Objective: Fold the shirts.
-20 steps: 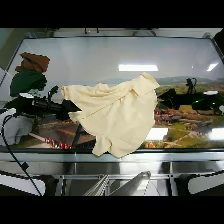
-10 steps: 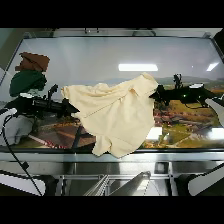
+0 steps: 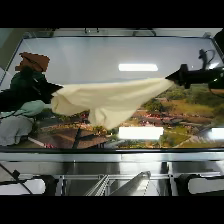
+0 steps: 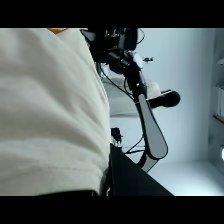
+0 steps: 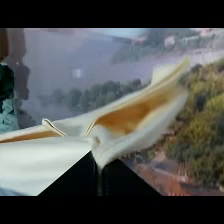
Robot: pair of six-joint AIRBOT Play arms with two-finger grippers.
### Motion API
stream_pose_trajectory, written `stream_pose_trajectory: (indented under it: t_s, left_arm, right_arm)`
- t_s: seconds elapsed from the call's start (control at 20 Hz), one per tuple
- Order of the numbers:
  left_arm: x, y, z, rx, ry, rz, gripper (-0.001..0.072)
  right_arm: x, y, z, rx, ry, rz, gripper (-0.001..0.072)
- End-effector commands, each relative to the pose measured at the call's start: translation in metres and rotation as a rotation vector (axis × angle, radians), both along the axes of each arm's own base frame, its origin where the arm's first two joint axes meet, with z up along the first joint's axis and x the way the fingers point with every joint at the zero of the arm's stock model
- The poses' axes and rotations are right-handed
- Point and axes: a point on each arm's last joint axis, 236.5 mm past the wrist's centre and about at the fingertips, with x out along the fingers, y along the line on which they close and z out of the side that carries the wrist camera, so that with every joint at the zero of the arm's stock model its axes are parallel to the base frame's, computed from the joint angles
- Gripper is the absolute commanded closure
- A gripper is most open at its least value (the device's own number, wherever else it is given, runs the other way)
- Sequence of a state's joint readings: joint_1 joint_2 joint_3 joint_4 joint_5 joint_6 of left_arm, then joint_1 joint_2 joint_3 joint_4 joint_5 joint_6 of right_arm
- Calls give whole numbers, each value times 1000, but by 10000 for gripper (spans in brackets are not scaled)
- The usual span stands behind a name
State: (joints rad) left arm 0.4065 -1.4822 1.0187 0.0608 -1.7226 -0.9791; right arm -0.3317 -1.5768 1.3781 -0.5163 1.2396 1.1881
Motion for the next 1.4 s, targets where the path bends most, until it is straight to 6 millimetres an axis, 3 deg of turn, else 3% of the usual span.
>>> stream_pose_trajectory:
  t_s: [0.0, 0.15, 0.2, 0.25, 0.4, 0.5, 0.6, 0.7, 0.85, 1.0, 1.15, 1.25, 1.35]
  left_arm:
    - [-37, 19, 105, -153, -215, 27, 683]
    - [-76, 46, 218, -334, -540, 172, 679]
    - [-92, 52, 239, -343, -604, 206, 678]
    - [-103, 54, 245, -295, -634, 237, 679]
    - [-102, 59, 226, -78, -614, 341, 680]
    - [-98, 57, 218, -45, -590, 344, 681]
    - [-96, 36, 204, -48, -543, 243, 681]
    - [-94, 1, 176, -36, -452, 84, 680]
    - [-112, -52, 166, -104, -418, -147, 682]
    - [-110, -80, 149, -118, -389, -237, 683]
    - [-64, -81, 110, -71, -277, -158, 683]
    - [-17, -61, 66, -11, -189, -37, 682]
    - [34, -27, 20, 30, -125, 120, 683]
  right_arm:
    - [-19, -28, 76, -28, -102, -39, 693]
    - [-46, -40, 149, -109, -269, -63, 693]
    - [-53, -50, 171, -141, -324, -100, 694]
    - [-60, -62, 190, -170, -370, -146, 694]
    - [-76, -91, 209, -204, -395, -227, 695]
    - [-87, -84, 202, -197, -364, -174, 694]
    - [-91, -59, 196, -182, -348, -89, 695]
    - [-97, -20, 189, -161, -335, 29, 695]
    - [-120, 39, 168, -192, -288, 241, 694]
    - [-131, 76, 137, -256, -240, 349, 694]
    - [-102, 87, 98, -346, -245, 301, 694]
    - [-67, 82, 73, -376, -245, 232, 694]
    - [-24, 69, 45, -398, -261, 147, 694]
